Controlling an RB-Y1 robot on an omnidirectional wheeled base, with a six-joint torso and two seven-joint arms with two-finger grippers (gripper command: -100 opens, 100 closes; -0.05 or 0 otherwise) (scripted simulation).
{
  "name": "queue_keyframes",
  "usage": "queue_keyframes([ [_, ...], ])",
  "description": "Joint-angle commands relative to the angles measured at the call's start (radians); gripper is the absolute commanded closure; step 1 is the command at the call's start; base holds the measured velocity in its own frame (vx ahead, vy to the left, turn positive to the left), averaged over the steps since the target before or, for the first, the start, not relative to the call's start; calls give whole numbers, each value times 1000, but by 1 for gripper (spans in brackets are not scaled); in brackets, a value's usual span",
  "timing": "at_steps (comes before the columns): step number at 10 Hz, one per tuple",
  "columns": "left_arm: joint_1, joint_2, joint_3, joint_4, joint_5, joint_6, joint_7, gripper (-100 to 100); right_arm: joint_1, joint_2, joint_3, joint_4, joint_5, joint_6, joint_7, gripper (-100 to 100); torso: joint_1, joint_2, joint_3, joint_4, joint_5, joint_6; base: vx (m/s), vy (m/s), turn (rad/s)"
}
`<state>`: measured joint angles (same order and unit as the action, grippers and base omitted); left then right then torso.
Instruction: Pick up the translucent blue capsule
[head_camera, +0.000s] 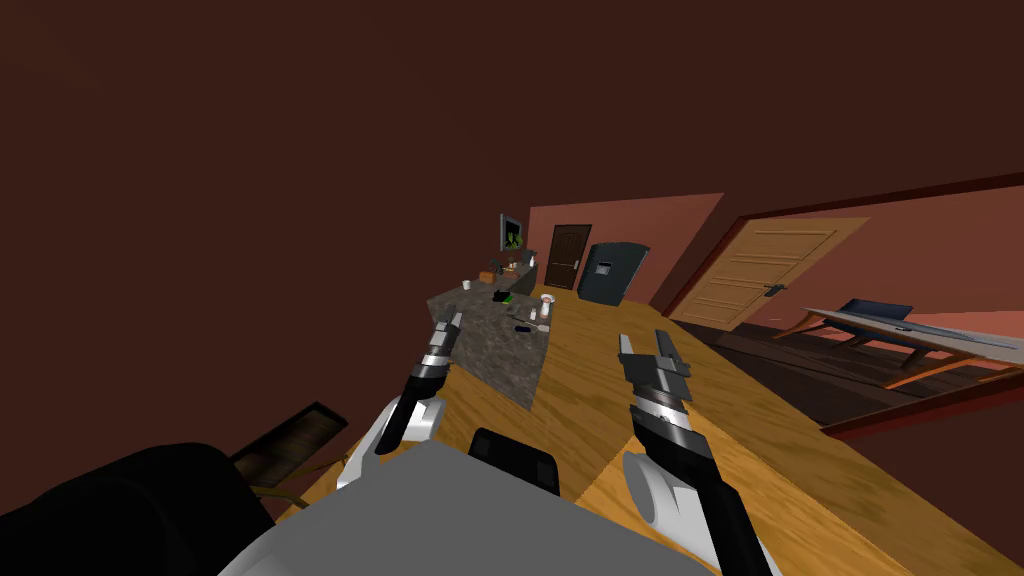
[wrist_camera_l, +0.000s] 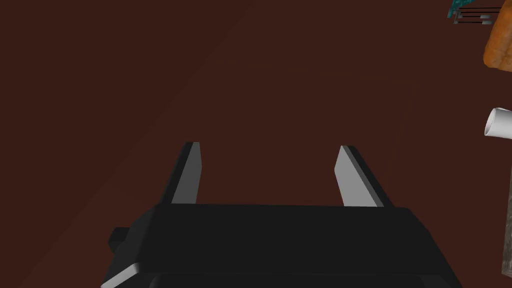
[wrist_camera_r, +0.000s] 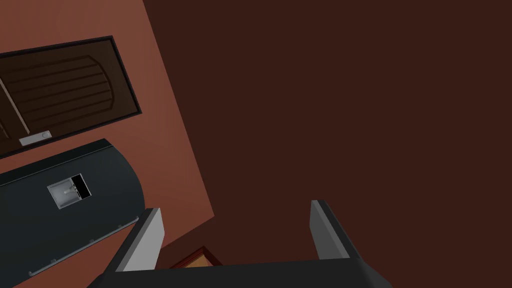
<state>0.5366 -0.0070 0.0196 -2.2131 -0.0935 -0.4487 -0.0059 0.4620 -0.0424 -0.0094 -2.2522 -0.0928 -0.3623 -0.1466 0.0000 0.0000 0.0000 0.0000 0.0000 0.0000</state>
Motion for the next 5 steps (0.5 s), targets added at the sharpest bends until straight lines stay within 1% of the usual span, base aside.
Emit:
queue_keyframes([
  [1, -7, 35, 7, 1, 6, 21, 5, -100, 0, 0, 0, 0, 0, 0, 0, 0, 0, 0, 0, 0, 0, 0, -7, -17, -28],
  [3, -24, 83, 22, 2, 21, 68, 15, -100, 0, 0, 0, 0, 0, 0, 0, 0, -2, 1, 1, 0, 0, 0, -20, -43, -46],
  [5, -50, 126, 45, 3, 43, 130, 31, -100, 0, 0, 0, 0, 0, 0, 0, 0, -4, 2, 1, 0, -1, 0, -34, -61, -61],
])
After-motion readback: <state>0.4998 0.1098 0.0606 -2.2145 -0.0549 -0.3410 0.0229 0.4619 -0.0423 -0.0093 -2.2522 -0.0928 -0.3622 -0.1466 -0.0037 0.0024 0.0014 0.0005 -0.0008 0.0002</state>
